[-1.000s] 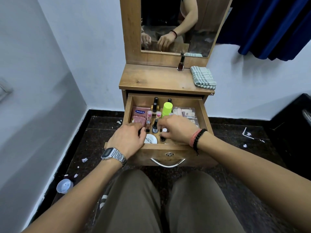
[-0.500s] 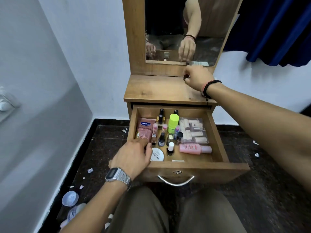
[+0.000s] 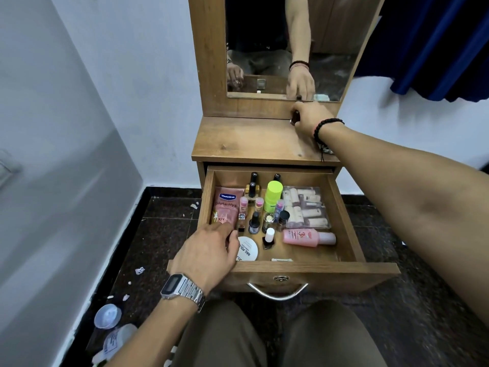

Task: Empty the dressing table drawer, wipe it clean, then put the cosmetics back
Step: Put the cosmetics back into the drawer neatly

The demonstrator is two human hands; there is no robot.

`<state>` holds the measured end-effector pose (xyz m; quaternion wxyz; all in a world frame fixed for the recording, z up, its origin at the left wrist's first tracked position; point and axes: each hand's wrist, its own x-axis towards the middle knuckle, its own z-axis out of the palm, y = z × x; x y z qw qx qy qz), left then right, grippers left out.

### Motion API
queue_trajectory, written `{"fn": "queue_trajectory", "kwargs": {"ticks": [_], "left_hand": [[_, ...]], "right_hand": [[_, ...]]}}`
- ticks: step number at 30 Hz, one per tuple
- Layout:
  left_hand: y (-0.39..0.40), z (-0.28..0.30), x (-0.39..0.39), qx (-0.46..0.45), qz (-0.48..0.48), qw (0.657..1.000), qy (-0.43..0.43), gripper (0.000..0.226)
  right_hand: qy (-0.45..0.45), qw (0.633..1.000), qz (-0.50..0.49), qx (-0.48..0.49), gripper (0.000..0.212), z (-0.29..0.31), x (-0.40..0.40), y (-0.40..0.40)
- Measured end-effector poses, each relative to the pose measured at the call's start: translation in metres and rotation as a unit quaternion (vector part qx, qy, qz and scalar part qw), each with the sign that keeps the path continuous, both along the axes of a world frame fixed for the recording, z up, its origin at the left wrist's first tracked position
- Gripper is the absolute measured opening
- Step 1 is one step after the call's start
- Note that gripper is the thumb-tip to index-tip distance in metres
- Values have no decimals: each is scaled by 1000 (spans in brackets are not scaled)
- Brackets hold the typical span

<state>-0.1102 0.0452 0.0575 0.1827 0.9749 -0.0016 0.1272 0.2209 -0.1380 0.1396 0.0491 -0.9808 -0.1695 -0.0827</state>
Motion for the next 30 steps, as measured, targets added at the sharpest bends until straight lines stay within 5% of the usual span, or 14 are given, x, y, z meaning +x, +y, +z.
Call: {"fn": "queue_trajectory", "kwargs": {"ticks": [8, 14, 21, 30], "left_hand": [[-1, -1, 0, 7, 0, 1000, -2, 25], [0, 2, 0, 15, -3, 1000, 10, 23], [-2, 5, -2, 31, 1, 999, 22, 24], [-2, 6, -3, 55, 0, 998, 38, 25]], "right_hand": [[-46, 995, 12, 89, 8, 14, -24, -8], [-102, 963, 106, 226, 13, 35, -107, -9], [0, 931, 160, 327, 21, -10, -246, -27], [113, 883, 19, 454, 38, -51, -285, -49]]}}
